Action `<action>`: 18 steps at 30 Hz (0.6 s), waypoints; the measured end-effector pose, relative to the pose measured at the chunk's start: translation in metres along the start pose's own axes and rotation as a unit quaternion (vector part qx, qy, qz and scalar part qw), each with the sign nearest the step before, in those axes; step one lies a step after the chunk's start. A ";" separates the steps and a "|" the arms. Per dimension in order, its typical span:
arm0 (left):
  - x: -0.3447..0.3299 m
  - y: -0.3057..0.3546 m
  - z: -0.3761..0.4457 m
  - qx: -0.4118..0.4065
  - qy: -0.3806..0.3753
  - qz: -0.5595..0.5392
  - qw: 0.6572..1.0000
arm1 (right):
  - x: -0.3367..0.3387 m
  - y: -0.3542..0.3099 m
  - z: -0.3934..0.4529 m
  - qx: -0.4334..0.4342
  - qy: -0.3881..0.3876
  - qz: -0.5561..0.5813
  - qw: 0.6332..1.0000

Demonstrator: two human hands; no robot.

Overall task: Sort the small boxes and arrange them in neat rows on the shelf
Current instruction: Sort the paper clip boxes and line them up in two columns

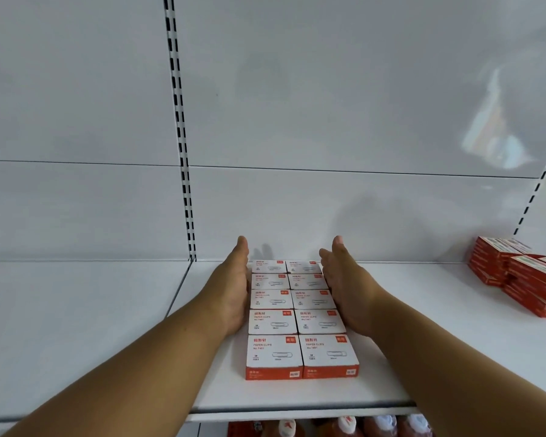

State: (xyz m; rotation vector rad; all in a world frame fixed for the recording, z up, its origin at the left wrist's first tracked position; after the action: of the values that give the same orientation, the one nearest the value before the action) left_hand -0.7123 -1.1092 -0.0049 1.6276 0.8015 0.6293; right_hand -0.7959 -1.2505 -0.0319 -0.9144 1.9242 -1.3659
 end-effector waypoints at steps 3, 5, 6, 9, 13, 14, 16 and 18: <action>0.003 0.010 0.009 0.006 -0.015 -0.035 0.999 | 0.003 -0.012 0.013 0.007 0.022 0.015 1.000; 0.007 0.015 0.016 0.011 -0.003 -0.043 0.999 | -0.002 -0.016 0.020 0.006 0.016 0.022 1.000; 0.007 0.015 0.021 0.014 0.001 -0.048 0.999 | -0.004 -0.017 0.023 0.011 0.016 0.022 1.000; 0.005 0.014 0.024 0.004 0.014 -0.043 0.999 | 0.001 -0.018 0.030 0.057 0.029 0.004 0.998; 0.005 0.006 0.032 -0.015 0.011 -0.016 1.000 | -0.002 -0.012 0.028 0.014 0.012 -0.009 1.000; 0.005 0.004 0.034 -0.017 0.007 -0.013 1.000 | -0.004 -0.009 0.027 -0.005 0.005 -0.006 1.000; 0.004 0.004 0.036 -0.020 0.004 -0.004 1.000 | -0.006 -0.009 0.024 -0.015 0.006 -0.008 1.000; 0.004 0.001 0.040 -0.016 -0.001 -0.007 1.000 | -0.007 -0.009 0.022 -0.017 0.007 0.000 1.000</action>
State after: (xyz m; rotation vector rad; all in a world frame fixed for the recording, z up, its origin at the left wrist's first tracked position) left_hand -0.6796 -1.1308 -0.0121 1.5911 0.7968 0.6282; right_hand -0.7727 -1.2587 -0.0288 -0.9227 1.9635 -1.3466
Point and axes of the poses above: each hand's wrist, its own z-axis towards the middle knuckle, its own x-axis out of the back of the hand, y = z × x, the point moved 9 cm from there along z, towards the middle knuckle, and after that the axes turned 10 degrees about z, right-handed, at the moved point
